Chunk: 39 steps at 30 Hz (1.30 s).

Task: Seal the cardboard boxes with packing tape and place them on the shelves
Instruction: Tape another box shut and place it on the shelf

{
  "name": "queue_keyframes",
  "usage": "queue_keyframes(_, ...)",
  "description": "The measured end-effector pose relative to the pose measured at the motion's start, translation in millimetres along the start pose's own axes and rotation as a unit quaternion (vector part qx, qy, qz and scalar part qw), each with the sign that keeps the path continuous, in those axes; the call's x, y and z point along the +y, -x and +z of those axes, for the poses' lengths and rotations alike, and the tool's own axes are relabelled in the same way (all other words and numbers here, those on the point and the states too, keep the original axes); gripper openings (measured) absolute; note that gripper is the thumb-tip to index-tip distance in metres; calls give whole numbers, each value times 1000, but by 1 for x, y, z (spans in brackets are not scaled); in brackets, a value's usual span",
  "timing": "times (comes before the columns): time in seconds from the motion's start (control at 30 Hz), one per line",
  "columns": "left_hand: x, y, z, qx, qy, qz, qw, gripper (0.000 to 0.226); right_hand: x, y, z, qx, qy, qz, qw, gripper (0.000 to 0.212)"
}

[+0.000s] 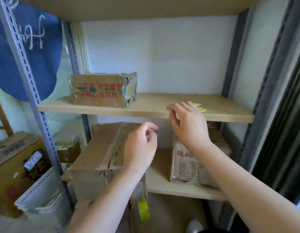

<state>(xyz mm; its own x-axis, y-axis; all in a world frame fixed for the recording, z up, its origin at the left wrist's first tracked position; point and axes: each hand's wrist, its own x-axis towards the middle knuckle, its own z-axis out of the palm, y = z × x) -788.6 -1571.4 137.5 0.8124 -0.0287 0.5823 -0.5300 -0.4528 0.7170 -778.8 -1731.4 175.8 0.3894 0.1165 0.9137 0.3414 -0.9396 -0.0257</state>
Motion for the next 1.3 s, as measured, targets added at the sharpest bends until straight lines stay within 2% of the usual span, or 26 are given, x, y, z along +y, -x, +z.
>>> queue_keyframes(0.07,29,-25,3,-12,6,44,999,22,27,-29,-13,-51,53,20,997,21)
queue_keyframes(0.13,47,-45,10,-22,13,67,997,23,61,-53,-20,-168,88,83,978,29)
queue_keyframes(0.2,54,-57,19,-27,15,82,996,23,91,-68,-18,-324,116,159,925,30)
queue_keyframes(0.23,54,-59,23,-34,12,90,995,23,103,-71,-15,-388,157,167,893,31)
queue_keyframes(0.3,51,-58,29,-59,-8,97,994,22,114,-73,-13,-460,185,161,853,32)
queue_keyframes(0.33,48,-56,31,-71,-18,96,993,22,116,-75,-13,-476,181,151,847,30)
queue_keyframes(0.4,39,-49,34,-89,-25,88,992,21,115,-78,-16,-462,152,149,861,28)
queue_keyframes(0.47,32,-42,37,-99,-19,80,992,23,117,-82,-15,-452,122,159,869,40)
queue_keyframes(0.53,27,-37,38,-111,-5,62,992,25,118,-86,-14,-483,121,161,852,48)
queue_keyframes(0.7,11,-24,36,-111,50,13,992,34,109,-92,-25,-518,146,179,823,47)
queue_keyframes(0.8,-15,-3,25,-134,86,-40,986,39,84,-85,-36,-465,133,148,863,39)
queue_keyframes(0.87,-45,23,17,-146,101,-94,980,38,53,-62,-49,-403,79,144,900,35)
queue_keyframes(0.9,-62,38,15,-152,109,-139,973,37,37,-45,-54,-396,29,142,907,35)
queue_keyframes(0.93,-82,53,15,-159,117,-193,961,34,23,-25,-54,-409,-34,144,900,34)
queue_keyframes(1.0,-129,83,22,-170,114,-328,922,32,-1,23,-41,-465,-153,151,859,30)
queue_keyframes(1.07,-170,107,36,-160,99,-434,881,23,-10,80,-12,-515,-193,164,819,32)
queue_keyframes(1.13,-206,127,50,-153,59,-459,873,10,-11,137,25,-566,-174,161,790,42)
queue_keyframes(1.17,-218,133,56,-146,39,-457,877,12,-8,161,44,-592,-157,150,776,48)
queue_keyframes(1.3,-248,131,87,-113,139,-457,871,37,25,209,98,-656,-61,98,746,60)
